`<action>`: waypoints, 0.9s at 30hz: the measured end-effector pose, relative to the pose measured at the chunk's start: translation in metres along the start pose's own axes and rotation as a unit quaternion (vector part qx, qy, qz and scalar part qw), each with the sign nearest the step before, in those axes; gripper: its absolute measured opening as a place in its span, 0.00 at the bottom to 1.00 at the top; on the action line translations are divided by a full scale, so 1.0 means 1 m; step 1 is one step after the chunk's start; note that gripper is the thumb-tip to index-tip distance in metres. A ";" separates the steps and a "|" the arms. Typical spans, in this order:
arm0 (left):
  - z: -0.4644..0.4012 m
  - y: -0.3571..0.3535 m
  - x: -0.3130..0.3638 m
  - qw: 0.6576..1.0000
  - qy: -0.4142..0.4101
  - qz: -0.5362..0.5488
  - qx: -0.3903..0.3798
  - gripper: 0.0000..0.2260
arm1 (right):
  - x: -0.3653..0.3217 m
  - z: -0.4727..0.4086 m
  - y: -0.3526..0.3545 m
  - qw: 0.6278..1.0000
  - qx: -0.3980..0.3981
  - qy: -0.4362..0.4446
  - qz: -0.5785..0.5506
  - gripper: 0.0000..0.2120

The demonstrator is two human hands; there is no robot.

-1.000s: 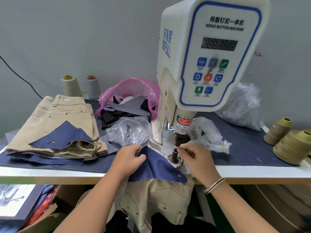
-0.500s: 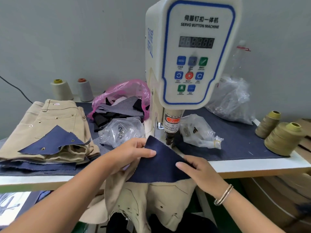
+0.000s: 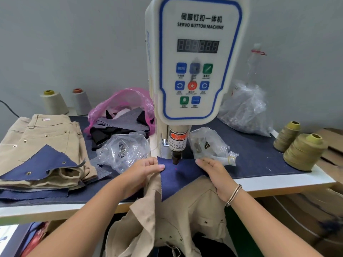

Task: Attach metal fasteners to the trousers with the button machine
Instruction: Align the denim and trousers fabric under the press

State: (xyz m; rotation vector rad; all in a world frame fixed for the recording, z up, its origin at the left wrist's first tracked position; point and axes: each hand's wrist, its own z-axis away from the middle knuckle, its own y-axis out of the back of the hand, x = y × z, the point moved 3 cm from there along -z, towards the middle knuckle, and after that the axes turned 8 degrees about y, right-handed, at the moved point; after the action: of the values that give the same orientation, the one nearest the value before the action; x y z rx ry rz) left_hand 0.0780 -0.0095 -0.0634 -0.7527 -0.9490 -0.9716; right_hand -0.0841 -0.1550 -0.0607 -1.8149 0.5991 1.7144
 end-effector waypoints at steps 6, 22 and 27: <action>-0.005 -0.005 -0.009 0.996 -0.019 0.092 -0.007 0.27 | 0.006 -0.003 0.002 1.000 0.009 0.002 -0.022 0.12; -0.005 -0.002 -0.012 0.997 -0.019 0.069 -0.022 0.14 | 0.008 -0.001 0.004 0.999 -0.015 0.009 -0.028 0.12; 0.004 0.000 -0.007 0.997 -0.035 0.056 -0.033 0.21 | -0.003 0.012 -0.003 0.997 -0.062 0.035 0.002 0.11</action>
State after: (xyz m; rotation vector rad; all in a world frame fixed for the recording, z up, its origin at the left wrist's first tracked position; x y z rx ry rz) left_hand 0.0752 -0.0034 -0.0686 -0.8912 -0.9280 -0.8863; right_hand -0.0911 -0.1451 -0.0580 -1.9668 0.5369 1.7313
